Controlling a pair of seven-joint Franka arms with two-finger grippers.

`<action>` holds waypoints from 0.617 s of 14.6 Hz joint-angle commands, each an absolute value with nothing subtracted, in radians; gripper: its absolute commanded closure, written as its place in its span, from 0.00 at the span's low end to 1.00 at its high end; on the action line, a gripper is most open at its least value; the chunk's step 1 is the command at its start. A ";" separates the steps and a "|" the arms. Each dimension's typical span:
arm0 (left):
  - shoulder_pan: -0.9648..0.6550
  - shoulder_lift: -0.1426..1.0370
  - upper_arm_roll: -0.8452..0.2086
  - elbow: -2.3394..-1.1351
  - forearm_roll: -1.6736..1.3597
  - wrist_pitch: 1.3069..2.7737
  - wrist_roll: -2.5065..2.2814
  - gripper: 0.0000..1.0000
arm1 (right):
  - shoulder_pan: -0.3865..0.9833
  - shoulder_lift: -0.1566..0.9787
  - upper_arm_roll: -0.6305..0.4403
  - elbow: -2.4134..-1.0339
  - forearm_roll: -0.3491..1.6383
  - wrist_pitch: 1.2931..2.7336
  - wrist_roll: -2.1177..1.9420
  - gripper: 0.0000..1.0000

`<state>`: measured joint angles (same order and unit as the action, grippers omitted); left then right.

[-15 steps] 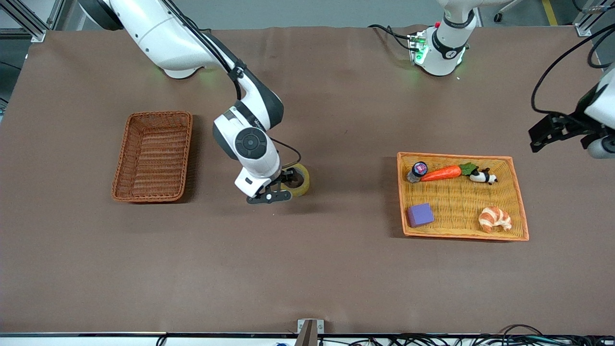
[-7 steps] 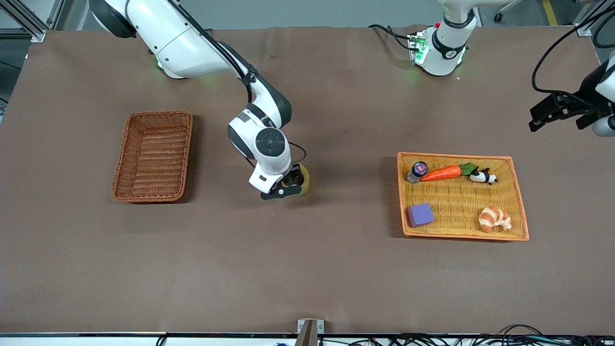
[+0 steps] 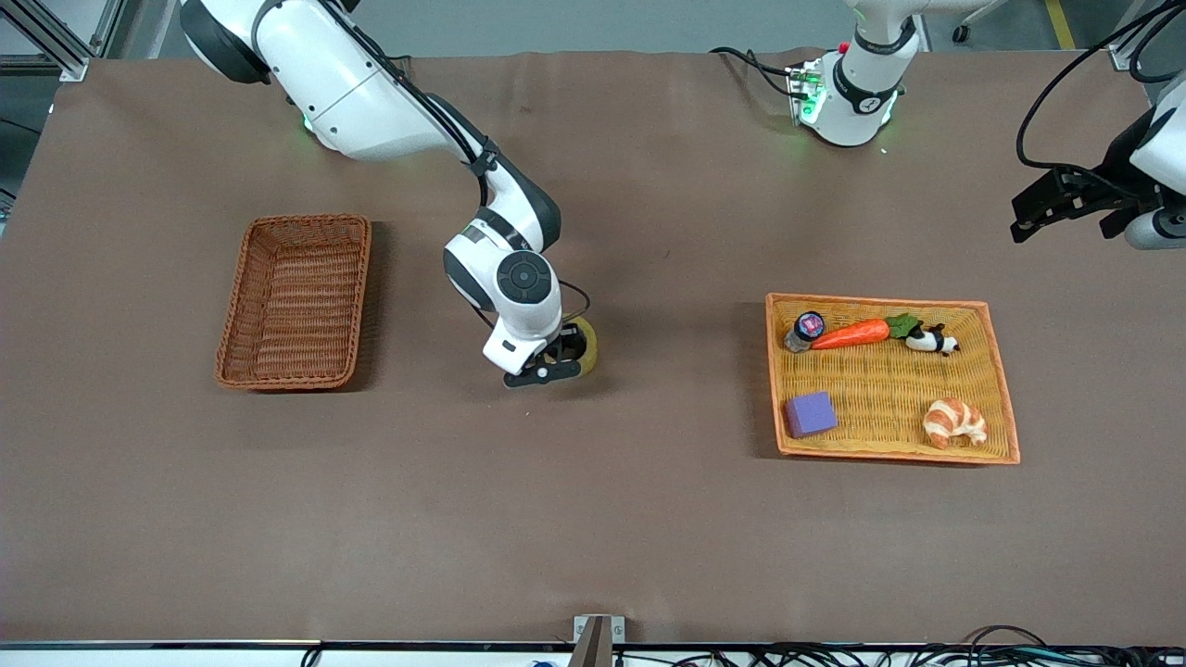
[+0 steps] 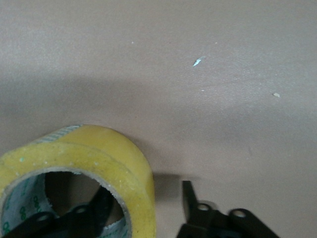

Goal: Move tape to another basket
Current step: 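Grasp the tape roll with the right gripper while the left gripper withdraws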

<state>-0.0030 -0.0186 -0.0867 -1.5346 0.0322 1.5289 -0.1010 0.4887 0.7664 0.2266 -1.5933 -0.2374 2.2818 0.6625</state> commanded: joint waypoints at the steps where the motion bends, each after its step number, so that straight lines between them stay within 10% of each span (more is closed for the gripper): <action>1: -0.011 -0.031 -0.080 -1.554 0.012 1.543 -0.084 0.00 | 0.485 0.749 0.232 -1.605 -0.264 2.276 0.745 1.00; 9: -0.009 -0.012 -0.081 -1.549 0.012 1.562 -0.084 0.00 | 0.336 0.533 0.291 -1.594 -0.244 1.904 0.677 1.00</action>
